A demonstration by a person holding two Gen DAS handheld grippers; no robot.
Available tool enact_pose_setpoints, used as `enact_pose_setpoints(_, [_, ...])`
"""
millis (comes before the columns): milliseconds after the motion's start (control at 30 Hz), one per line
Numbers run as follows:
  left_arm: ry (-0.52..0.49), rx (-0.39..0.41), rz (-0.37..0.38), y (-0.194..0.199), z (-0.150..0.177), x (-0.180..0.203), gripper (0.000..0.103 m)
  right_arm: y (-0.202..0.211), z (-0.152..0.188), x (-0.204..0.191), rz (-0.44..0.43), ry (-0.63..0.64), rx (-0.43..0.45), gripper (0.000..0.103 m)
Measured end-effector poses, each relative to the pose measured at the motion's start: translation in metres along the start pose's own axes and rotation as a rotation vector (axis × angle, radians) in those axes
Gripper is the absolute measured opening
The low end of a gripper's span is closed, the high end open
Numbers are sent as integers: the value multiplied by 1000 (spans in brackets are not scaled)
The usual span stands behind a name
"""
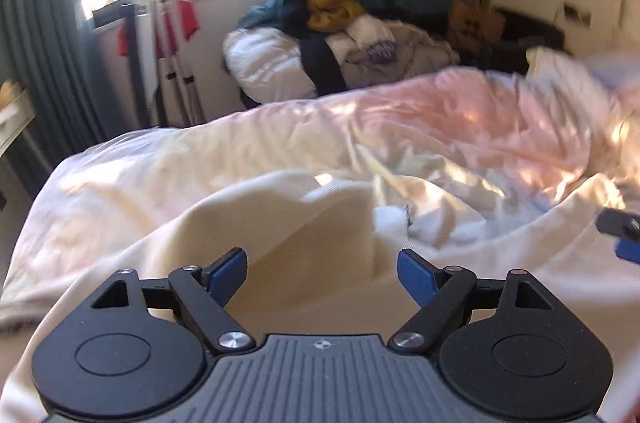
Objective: Fold clothes
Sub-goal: 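Move the left gripper to the sweatpants waistband near the drawstring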
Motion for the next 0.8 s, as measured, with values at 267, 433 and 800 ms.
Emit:
enact_pose_setpoints(267, [-283,-108,-64,-89,-33,84,83,-22,5,21,20,-76,-25,75])
enact_pose_setpoints(433, [-349,-128,-119,-102,-39,88,73,-37,10,24,13,-99,-62,75])
enact_pose_setpoints(800, [-304,75,45,-32,-68,78,83,-26,8,22,-6,-124,-41,75])
Point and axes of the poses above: each gripper's, at about its wrist camera, not at the fingertips, and y roughly against the way its jaws point, x to its right, z to its underside, the point moved 5 cm from there along -y, roughly the way its jaws point, and after that the axes turned 9 degrees about -z, right-handed, at the moved point
